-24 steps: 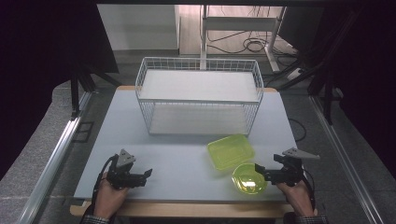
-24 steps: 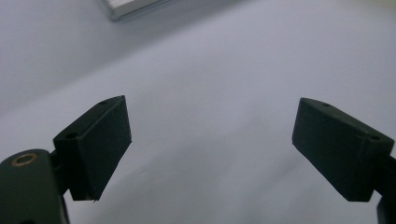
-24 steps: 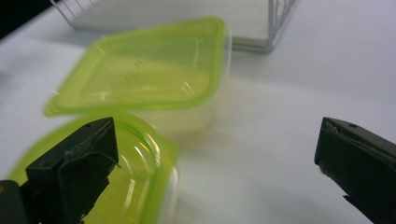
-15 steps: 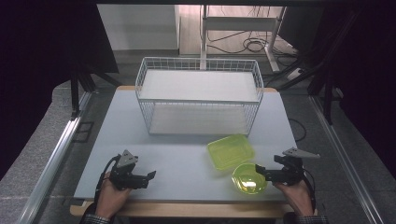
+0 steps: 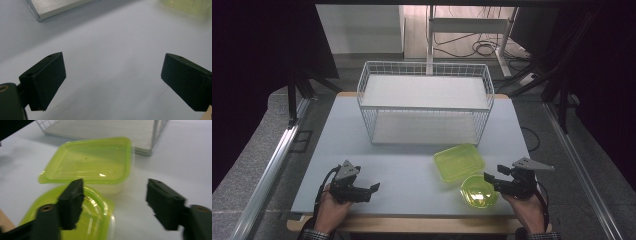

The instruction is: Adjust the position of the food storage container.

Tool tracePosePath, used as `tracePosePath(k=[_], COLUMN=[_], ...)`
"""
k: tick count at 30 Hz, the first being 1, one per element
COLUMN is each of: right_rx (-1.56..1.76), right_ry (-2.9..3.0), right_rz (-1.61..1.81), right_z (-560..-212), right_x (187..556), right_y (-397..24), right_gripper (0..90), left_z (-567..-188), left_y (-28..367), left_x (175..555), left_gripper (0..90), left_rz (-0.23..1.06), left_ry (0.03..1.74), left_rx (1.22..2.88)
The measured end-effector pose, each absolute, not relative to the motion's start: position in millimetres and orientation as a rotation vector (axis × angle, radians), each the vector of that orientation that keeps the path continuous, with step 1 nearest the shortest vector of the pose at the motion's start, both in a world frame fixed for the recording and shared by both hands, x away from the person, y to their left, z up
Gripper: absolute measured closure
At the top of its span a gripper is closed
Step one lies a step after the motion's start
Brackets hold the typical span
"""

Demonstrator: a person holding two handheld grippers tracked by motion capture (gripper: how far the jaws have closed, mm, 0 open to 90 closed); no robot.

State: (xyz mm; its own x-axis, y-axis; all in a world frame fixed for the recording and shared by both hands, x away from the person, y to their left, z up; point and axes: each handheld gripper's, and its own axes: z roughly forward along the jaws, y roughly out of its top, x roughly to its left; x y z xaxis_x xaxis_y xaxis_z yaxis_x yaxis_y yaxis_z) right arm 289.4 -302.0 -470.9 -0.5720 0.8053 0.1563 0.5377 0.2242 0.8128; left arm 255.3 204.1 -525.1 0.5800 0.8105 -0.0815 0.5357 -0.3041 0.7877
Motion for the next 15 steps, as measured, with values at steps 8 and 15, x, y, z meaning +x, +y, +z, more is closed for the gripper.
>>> tracePosePath(k=[8,15], right_rx=[1.116,0.982], right_ry=[2.335,2.434], right_rz=[1.198,1.203], right_z=[-465.7,-461.6], right_x=[279.5,267.8], right_y=[-280.3,-257.1], right_gripper=[68.4,88.4], left_z=[-525.8,-526.2], left_y=[205.4,207.3], left_x=[256.1,256.7], left_gripper=[4.1,4.1], left_rz=[0.431,0.43], left_ry=[1.087,1.097], left_rx=[1.991,1.981])
